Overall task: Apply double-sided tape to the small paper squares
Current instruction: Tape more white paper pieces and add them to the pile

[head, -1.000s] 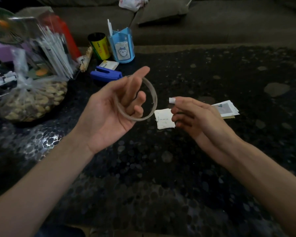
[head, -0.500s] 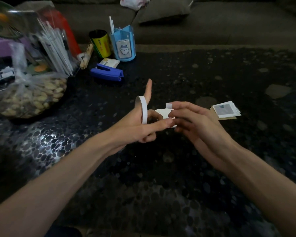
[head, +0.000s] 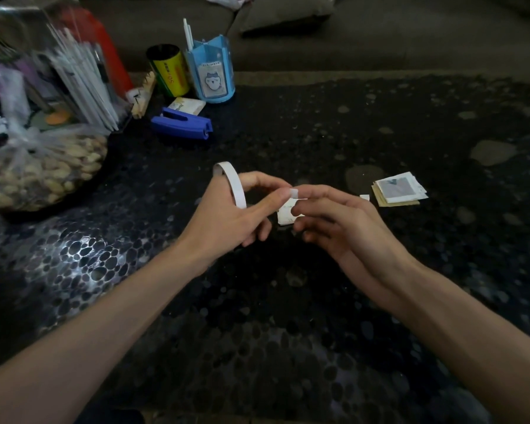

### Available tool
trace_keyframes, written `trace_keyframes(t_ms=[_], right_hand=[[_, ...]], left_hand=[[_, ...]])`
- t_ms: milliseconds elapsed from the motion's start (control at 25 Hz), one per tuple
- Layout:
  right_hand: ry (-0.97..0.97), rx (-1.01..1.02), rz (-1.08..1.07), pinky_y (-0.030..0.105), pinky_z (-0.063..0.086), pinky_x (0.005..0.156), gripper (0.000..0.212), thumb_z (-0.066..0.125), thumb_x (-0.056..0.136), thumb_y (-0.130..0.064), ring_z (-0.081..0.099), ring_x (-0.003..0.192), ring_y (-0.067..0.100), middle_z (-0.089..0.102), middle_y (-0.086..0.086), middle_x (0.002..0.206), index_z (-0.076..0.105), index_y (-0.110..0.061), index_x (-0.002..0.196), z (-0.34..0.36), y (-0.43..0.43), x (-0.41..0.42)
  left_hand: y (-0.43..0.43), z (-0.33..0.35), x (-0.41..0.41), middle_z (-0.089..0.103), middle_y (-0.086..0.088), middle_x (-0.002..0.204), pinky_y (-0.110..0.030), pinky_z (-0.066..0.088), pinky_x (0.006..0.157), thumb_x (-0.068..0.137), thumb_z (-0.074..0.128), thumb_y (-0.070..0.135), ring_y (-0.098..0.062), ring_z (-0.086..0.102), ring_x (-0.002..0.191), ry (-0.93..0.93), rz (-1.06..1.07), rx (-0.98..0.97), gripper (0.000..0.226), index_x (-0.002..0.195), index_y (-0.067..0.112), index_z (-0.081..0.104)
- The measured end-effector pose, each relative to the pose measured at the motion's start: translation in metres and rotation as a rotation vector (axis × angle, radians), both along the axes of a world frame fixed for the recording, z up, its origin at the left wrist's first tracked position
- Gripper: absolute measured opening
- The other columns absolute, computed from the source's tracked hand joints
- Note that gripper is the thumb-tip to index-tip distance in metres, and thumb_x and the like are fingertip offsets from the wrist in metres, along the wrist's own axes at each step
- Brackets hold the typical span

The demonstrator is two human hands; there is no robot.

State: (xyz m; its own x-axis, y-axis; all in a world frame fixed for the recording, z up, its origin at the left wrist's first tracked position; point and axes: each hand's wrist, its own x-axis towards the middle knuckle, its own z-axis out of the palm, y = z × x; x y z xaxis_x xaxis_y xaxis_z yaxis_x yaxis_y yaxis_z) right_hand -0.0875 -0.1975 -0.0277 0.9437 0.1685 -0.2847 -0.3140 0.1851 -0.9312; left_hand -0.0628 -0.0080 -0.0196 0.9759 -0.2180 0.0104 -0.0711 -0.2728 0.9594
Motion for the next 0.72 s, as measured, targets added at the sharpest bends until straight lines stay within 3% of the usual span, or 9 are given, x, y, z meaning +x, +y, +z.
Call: trace_keyframes(t_ms=[200,360,520,600,720], right_hand=[[-0.031,-0.005,0.01,0.03,0.049,0.079,0.021,0.068,0.095,-0.011,0.066,0.087,0.016,0.074,0.006,0.099,0.078,-0.016,0.113,0.001,0.001,-0.002],[-0.068,-0.032,0.022,0.028,0.05,0.076,0.026,0.067,0.096,-0.009,0.065,0.086,0.017,0.072,0.008,0.097,0.077,-0.018,0.119,0.002,0.005,-0.006],[-0.128,-0.12,0.046,0.029,0.05,0.075,0.036,0.064,0.096,-0.005,0.065,0.084,0.016,0.069,0.001,0.098,0.078,-0.028,0.119,0.001,0.01,-0.007],[-0.156,-0.214,0.068,0.029,0.051,0.08,0.041,0.067,0.095,-0.01,0.066,0.084,0.012,0.065,-0.001,0.111,0.077,-0.041,0.12,0.001,0.013,-0.008],[-0.162,-0.329,0.056,0.025,0.054,0.081,0.047,0.07,0.094,-0.015,0.066,0.08,0.003,0.053,-0.007,0.129,0.072,-0.051,0.124,0.004,0.016,-0.01]], left_hand=[[0.0,-0.001,-0.003,0.073,-0.017,0.074,-0.019,0.038,0.041,0.084,0.079,0.037,-0.019,0.06,0.049,-0.006,0.062,-0.029,0.027,0.095,0.013,0.077],[0.001,-0.003,-0.006,0.071,-0.009,0.061,-0.02,0.045,0.048,0.089,0.08,0.028,-0.017,0.058,0.042,-0.142,0.171,0.065,0.013,0.089,0.015,0.078],[0.001,-0.004,-0.009,0.07,0.004,0.059,-0.028,0.051,0.052,0.087,0.082,0.027,-0.02,0.064,0.05,-0.204,0.259,0.146,0.003,0.088,0.024,0.08],[0.0,-0.005,-0.01,0.07,0.007,0.06,-0.028,0.05,0.053,0.085,0.083,0.026,-0.018,0.062,0.05,-0.228,0.312,0.168,0.003,0.086,0.026,0.08],[-0.001,-0.007,-0.01,0.07,0.001,0.061,-0.036,0.052,0.054,0.084,0.083,0.028,-0.026,0.062,0.053,-0.235,0.345,0.16,0.005,0.087,0.025,0.08]])
